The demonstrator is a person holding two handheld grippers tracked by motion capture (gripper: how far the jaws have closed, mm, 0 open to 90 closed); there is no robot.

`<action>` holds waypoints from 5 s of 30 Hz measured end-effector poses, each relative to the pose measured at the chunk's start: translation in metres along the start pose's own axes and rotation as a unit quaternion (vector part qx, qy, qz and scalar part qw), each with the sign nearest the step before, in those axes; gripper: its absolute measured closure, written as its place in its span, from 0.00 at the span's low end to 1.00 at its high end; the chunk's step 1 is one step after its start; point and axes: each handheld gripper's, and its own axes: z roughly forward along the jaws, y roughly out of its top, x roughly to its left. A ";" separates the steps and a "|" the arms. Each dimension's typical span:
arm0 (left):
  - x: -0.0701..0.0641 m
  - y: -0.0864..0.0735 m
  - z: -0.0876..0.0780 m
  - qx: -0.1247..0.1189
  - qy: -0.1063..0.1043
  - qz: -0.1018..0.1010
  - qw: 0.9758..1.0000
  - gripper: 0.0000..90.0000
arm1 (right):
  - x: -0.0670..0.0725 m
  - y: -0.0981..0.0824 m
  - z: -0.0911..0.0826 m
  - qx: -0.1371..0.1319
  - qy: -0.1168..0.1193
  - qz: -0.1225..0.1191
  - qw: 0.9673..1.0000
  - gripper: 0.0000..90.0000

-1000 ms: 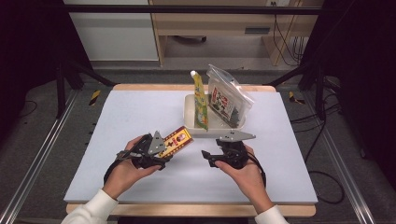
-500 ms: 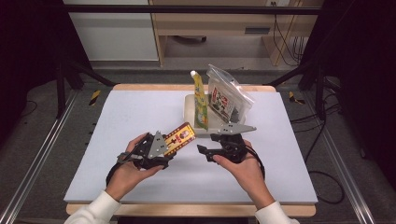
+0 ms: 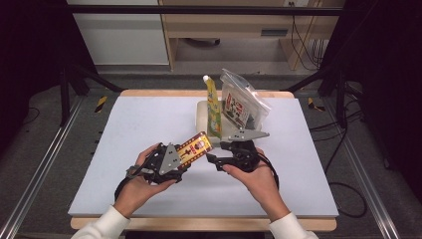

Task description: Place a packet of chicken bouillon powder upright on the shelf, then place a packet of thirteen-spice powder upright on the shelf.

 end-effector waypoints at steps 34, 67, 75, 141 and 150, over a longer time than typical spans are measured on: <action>-0.013 0.006 -0.002 -0.029 -0.001 0.027 0.999 0.36 | -0.003 0.007 0.010 -0.001 0.068 0.053 0.996 0.56; 0.005 -0.086 -0.040 0.020 0.040 -0.157 0.987 0.13 | 0.006 0.032 -0.002 -0.072 -0.046 0.064 0.994 0.75; 0.015 -0.110 -0.053 0.033 0.061 -0.196 0.978 0.12 | 0.009 0.047 0.001 -0.090 -0.083 0.056 0.991 0.75; 0.016 -0.114 -0.051 0.043 0.061 -0.200 0.977 0.14 | -0.010 0.068 0.093 -0.113 -0.253 0.082 0.957 0.75; 0.016 -0.114 -0.050 0.044 0.060 -0.198 0.977 0.14 | -0.010 0.067 0.099 -0.107 -0.260 0.085 0.956 0.75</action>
